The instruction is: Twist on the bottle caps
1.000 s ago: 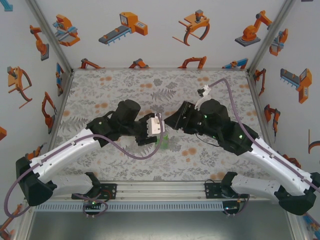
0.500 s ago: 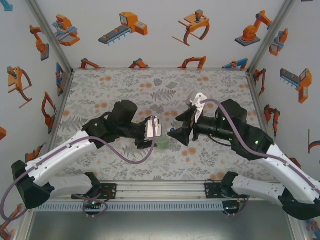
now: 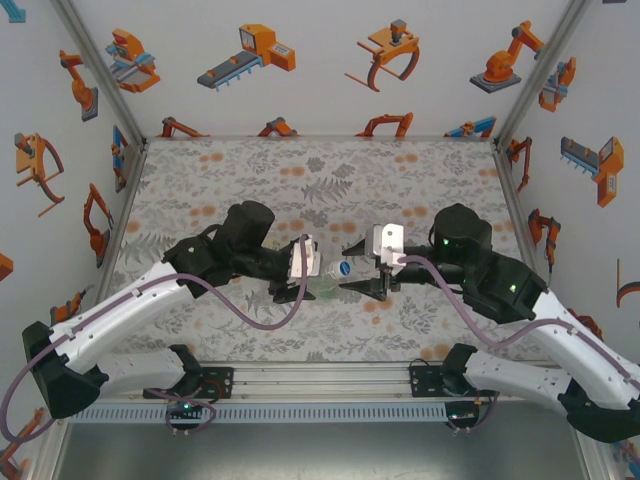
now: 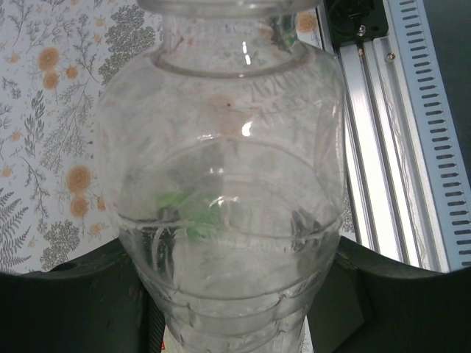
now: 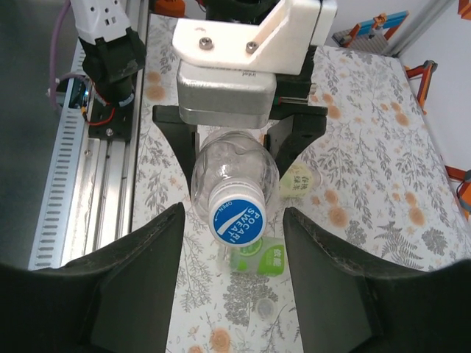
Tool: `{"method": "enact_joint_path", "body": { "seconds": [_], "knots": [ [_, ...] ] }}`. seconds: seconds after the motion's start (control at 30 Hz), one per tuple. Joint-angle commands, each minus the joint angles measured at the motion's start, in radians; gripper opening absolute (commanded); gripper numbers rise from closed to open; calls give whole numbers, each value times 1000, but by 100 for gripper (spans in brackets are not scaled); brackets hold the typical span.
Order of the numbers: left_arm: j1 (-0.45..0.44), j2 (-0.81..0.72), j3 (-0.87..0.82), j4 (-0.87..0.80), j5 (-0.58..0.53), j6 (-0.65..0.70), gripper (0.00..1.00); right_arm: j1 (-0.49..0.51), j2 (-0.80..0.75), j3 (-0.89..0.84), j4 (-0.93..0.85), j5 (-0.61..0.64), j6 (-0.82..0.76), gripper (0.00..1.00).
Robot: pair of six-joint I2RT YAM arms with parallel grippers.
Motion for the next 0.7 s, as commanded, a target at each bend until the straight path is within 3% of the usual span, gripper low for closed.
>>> {"method": "enact_joint_path", "body": {
  "seconds": [0.0,0.27,0.53,0.67],
  "knots": [
    [-2,-17,24,-13,38,18,0,3,-9,-10,48,-26,-36,50],
    [-2,-21,24,-12,46,15,0,3,5,-9,53,-35,-36,42],
    [-2,-27,23,-13,45,13,0,3,16,-12,48,-25,-36,40],
    [-2,-25,22,-10,45,13,0,3,12,-14,50,-16,-35,33]
  ]
}}
